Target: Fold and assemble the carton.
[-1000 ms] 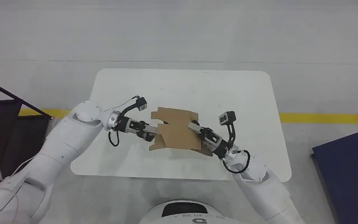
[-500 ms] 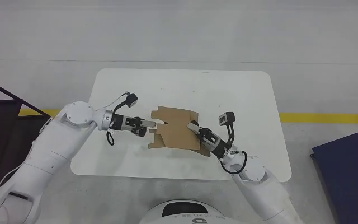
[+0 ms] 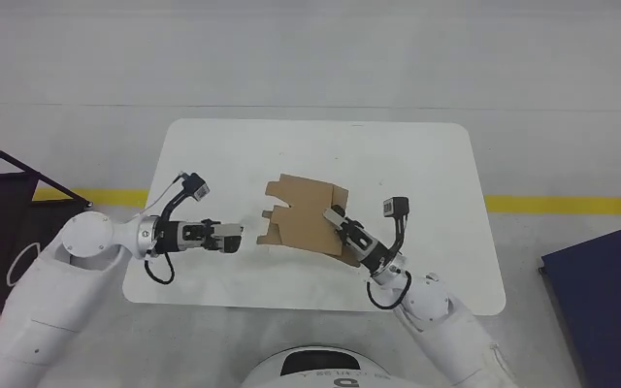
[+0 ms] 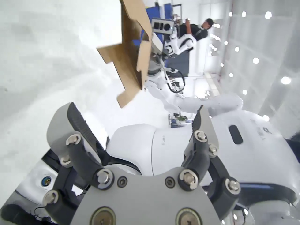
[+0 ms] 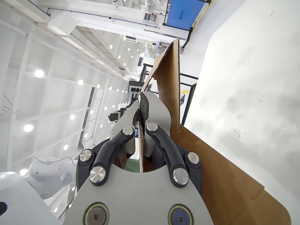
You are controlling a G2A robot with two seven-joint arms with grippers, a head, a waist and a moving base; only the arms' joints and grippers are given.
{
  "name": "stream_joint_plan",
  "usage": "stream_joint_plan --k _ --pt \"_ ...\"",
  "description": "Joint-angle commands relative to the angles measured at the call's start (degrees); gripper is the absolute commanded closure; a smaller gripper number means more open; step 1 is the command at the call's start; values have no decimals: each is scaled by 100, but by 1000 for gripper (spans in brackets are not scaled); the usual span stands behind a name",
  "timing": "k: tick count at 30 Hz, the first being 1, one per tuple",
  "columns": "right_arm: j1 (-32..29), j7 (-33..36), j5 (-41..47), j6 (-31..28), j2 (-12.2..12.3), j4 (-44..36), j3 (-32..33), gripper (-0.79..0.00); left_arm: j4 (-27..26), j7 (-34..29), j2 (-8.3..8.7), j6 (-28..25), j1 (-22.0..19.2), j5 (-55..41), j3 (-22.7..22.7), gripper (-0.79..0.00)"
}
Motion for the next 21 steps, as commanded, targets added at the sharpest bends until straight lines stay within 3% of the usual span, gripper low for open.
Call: stream_joint_plan --k 1,8,16,21 --pt "4 -48 18 -31 -10 23 -15 0 233 -140 -57 -79 -129 -189 208 -594" --pt "-18 281 541 -123 4 34 86 0 794 -54 -254 -73 -661 169 877 -566" --pt "-78 495 610 -80 25 -47 162 0 1119 -8 -461 -254 -1185 189 1321 -656" --pt "-116 413 418 -122 23 -90 164 0 1249 -179 -555 -341 -1387 6 1470 -616"
